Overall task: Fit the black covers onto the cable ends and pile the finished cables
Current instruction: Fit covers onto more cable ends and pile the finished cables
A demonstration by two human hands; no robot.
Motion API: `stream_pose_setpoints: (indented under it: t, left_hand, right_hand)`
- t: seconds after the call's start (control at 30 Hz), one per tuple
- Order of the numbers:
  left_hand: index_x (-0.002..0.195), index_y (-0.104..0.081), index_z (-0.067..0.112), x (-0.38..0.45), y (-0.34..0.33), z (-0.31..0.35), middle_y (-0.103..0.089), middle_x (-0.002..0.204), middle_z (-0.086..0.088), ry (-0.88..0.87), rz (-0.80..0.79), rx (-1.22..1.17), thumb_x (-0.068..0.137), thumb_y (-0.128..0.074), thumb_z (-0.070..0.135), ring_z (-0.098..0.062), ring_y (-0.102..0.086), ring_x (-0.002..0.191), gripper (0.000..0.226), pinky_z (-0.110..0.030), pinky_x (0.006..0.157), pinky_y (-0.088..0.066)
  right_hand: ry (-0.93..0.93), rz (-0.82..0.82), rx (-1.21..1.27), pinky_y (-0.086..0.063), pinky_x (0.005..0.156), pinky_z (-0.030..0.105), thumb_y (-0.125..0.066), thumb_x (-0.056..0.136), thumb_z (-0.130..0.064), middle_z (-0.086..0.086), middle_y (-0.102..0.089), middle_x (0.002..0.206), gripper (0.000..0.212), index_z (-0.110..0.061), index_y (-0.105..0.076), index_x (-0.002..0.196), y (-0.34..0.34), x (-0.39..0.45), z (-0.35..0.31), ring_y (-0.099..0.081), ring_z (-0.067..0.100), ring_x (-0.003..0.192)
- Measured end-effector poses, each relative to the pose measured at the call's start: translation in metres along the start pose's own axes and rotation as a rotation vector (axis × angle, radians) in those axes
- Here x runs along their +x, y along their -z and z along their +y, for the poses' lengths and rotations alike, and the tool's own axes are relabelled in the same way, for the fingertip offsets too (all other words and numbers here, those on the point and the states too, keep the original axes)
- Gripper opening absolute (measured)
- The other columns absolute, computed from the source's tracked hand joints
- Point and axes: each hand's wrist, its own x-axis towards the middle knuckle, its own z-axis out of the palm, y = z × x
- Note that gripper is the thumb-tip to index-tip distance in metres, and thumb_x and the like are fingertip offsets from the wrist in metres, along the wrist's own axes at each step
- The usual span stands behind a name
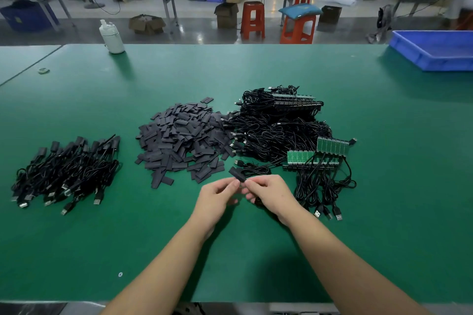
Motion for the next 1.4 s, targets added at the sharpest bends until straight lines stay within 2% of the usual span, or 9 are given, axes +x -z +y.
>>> stream_pose_setpoints:
  t: [0.13, 0.3, 0.43, 0.53, 0.6, 0.8, 1.0, 1.2, 1.4]
  left_hand:
    - [0.102, -0.074, 0.001, -0.003, -0.004, 0.006, -0.07, 0.103, -0.026, 0.019, -0.009, -0.224, 0.096, -0.06, 0.015, -0.026, -0.065, 0.088, 0.02, -0.045, 0.094, -0.052]
    - [0.107, -0.071, 0.0, 0.0, 0.004, 0.012, -0.073, 0.108, -0.017, 0.035, 0.021, -0.329, 0.097, -0.059, 0.013, -0.027, -0.069, 0.101, 0.02, -0.038, 0.096, -0.053]
    - [0.111, -0.062, 0.003, 0.005, 0.026, 0.017, -0.075, 0.102, -0.014, 0.059, 0.108, -0.332, 0.103, -0.047, 0.018, -0.025, -0.072, 0.096, 0.023, -0.035, 0.083, -0.049]
    - [0.107, -0.063, 0.003, 0.011, 0.063, 0.019, -0.075, 0.09, -0.014, 0.058, 0.212, -0.194, 0.103, -0.048, 0.019, -0.023, -0.072, 0.076, 0.022, -0.036, 0.076, -0.056]
    - [0.102, -0.066, 0.006, 0.019, 0.092, 0.023, -0.075, 0.083, -0.011, 0.079, 0.295, -0.03, 0.102, -0.052, 0.019, -0.019, -0.069, 0.066, 0.02, -0.036, 0.071, -0.056]
    - [0.09, -0.07, 0.015, 0.046, 0.185, 0.038, -0.072, 0.067, 0.006, 0.098, 0.6, 0.59, 0.099, -0.053, 0.026, -0.013, -0.07, 0.068, 0.023, -0.036, 0.066, -0.057]
    - [0.1, -0.074, 0.015, 0.088, 0.244, 0.052, -0.071, 0.096, -0.018, 0.116, 0.789, 1.12, 0.097, -0.056, 0.031, -0.038, -0.064, 0.092, 0.024, -0.039, 0.073, -0.051]
    - [0.105, -0.071, 0.007, 0.124, 0.261, 0.028, -0.065, 0.11, -0.022, 0.328, 0.814, 1.298, 0.096, -0.056, 0.036, -0.041, -0.057, 0.107, 0.034, -0.042, 0.085, -0.047]
    - [0.119, -0.061, 0.012, 0.115, 0.217, 0.004, -0.055, 0.126, -0.024, 0.192, 0.792, 1.405, 0.095, -0.049, 0.031, -0.04, -0.046, 0.116, 0.033, -0.048, 0.095, -0.036]
  right_hand:
    - [0.037, -0.038, 0.055, -0.058, 0.079, 0.033, -0.064, 0.097, -0.016, 0.007, -0.075, 0.081, 0.015, -0.012, -0.078, 0.094, -0.007, 0.002, -0.001, -0.067, 0.013, 0.074]
    - [0.097, -0.038, -0.031, -0.045, 0.072, 0.003, -0.071, 0.092, -0.032, -0.022, -0.075, 0.088, 0.01, -0.035, -0.078, 0.084, -0.008, 0.004, -0.005, -0.067, -0.012, 0.086]
    - [0.151, 0.151, -0.349, -0.043, 0.079, 0.012, -0.064, 0.094, -0.039, -0.019, -0.07, 0.101, 0.014, -0.034, -0.073, 0.102, -0.004, 0.007, 0.009, -0.061, -0.006, 0.094]
    - [0.166, 0.222, -0.71, -0.042, 0.102, 0.028, -0.055, 0.099, -0.038, -0.005, -0.059, 0.126, 0.035, -0.02, -0.064, 0.128, 0.003, 0.004, 0.034, -0.051, 0.011, 0.12]
    - [0.227, 0.21, -0.928, -0.035, 0.112, 0.031, -0.05, 0.102, -0.039, -0.004, -0.053, 0.137, 0.042, -0.019, -0.056, 0.138, 0.004, 0.0, 0.051, -0.042, 0.013, 0.131]
    - [0.354, 0.269, -1.112, -0.035, 0.114, 0.036, -0.048, 0.102, -0.029, 0.005, -0.054, 0.138, 0.039, -0.014, -0.057, 0.136, -0.008, -0.003, 0.067, -0.045, 0.022, 0.132]
    - [0.42, 0.332, -1.138, -0.049, 0.101, 0.043, -0.063, 0.09, -0.018, 0.01, -0.065, 0.12, 0.031, -0.007, -0.067, 0.118, -0.012, -0.003, 0.07, -0.06, 0.028, 0.115]
    - [0.482, 0.365, -1.134, -0.052, 0.095, 0.041, -0.062, 0.085, -0.016, 0.008, -0.065, 0.113, 0.03, -0.007, -0.067, 0.113, -0.011, 0.0, 0.072, -0.061, 0.028, 0.108]
    - [0.485, 0.362, -1.145, -0.051, 0.097, 0.04, -0.059, 0.086, -0.018, 0.007, -0.064, 0.115, 0.032, -0.008, -0.066, 0.116, -0.011, 0.0, 0.072, -0.06, 0.027, 0.11]
